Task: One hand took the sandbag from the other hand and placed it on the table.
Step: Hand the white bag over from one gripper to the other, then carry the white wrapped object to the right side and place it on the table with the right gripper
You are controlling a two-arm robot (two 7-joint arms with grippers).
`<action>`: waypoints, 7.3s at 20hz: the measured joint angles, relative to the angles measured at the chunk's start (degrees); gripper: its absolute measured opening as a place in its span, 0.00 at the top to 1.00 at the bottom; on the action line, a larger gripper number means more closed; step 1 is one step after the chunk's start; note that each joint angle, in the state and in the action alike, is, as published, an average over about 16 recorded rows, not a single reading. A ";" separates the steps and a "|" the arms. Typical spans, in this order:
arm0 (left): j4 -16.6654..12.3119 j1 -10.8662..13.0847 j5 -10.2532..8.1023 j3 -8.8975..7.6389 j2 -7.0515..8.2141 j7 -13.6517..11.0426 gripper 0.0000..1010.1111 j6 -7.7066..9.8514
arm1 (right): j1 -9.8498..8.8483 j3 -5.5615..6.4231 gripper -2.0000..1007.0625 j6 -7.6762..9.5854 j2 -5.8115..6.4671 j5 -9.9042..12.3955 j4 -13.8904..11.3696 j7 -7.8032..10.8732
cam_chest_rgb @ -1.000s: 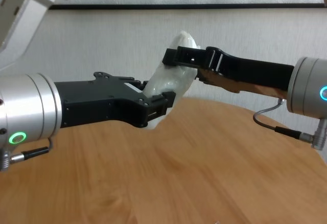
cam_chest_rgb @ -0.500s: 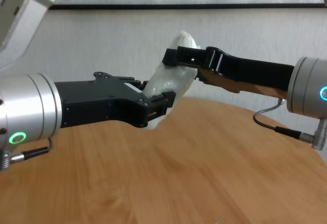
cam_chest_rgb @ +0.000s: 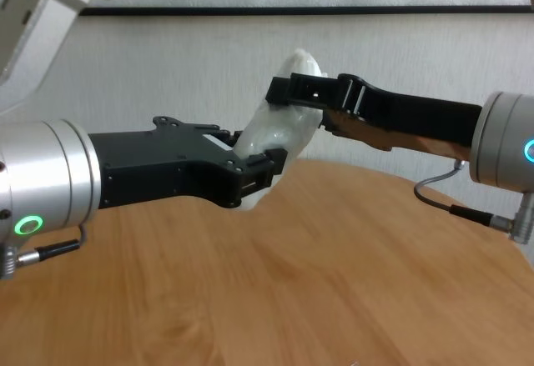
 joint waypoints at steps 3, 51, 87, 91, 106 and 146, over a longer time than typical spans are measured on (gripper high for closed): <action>0.00 0.00 0.00 0.00 0.00 0.00 0.64 0.00 | -0.01 0.00 0.43 0.06 0.04 0.25 -0.04 0.14; 0.00 0.01 0.00 0.00 -0.01 0.00 0.01 0.00 | 0.51 -0.48 0.43 -0.33 0.14 0.45 0.94 -0.10; -1.92 4.79 2.13 -5.96 -3.90 9.91 0.01 -0.50 | 1.11 2.12 0.43 -0.97 -1.63 -4.75 4.28 -3.08; -1.98 5.01 2.52 -6.29 -4.26 10.39 0.01 -0.03 | 1.13 2.38 0.43 -0.57 -1.49 -6.04 4.34 -3.82; -1.91 4.83 2.38 -6.00 -4.04 10.07 0.01 -0.21 | 1.19 3.97 0.43 0.68 0.03 -10.37 5.03 -4.26; -1.90 4.73 2.26 -5.85 -3.90 9.94 0.01 -0.34 | 1.32 9.13 0.43 4.83 1.70 -17.21 11.81 -3.87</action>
